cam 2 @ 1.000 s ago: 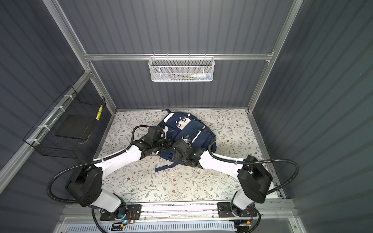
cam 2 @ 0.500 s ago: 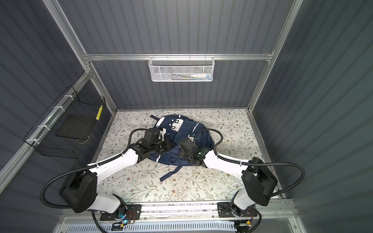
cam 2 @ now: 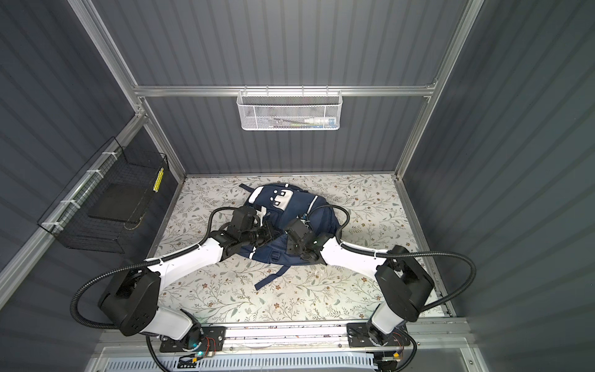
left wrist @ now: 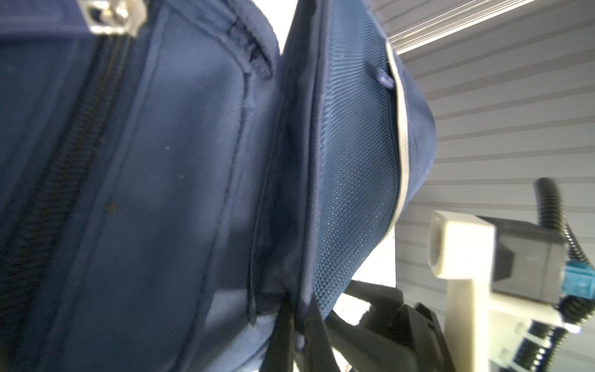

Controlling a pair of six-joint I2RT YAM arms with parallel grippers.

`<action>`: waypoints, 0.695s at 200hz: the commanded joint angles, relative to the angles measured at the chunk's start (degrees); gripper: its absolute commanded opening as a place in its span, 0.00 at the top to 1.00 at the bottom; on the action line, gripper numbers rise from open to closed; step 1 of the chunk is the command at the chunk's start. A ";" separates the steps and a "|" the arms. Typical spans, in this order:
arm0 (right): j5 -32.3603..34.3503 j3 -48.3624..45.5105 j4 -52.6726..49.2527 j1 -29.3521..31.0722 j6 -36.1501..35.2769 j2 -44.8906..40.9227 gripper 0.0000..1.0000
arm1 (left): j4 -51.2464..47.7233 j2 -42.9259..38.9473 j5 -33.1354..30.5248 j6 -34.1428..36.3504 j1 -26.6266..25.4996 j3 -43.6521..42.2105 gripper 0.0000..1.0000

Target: Pack the student bag

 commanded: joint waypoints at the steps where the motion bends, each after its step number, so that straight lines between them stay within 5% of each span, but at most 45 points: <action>1: 6.58 2.88 -2.93 -0.63 -0.75 4.39 0.54 | 2.36 -1.31 5.93 0.39 -1.02 1.27 1.00; 28: 6.70 1.99 -1.99 -1.12 -1.00 3.36 0.83 | 1.64 -1.31 5.83 0.99 -1.02 1.07 1.00; 66: 6.55 -0.48 -4.20 -1.74 -3.11 -1.58 0.99 | 0.51 -1.05 4.03 2.13 -1.02 0.58 1.00; 111: -1.87 -4.88 -5.56 -6.00 -4.56 -6.76 1.00 | -2.66 -0.50 2.10 5.10 0.25 1.62 1.00; 139: -1.70 -6.94 -7.37 -7.48 -5.79 -9.45 1.00 | -2.95 0.04 2.16 5.68 0.65 1.62 1.00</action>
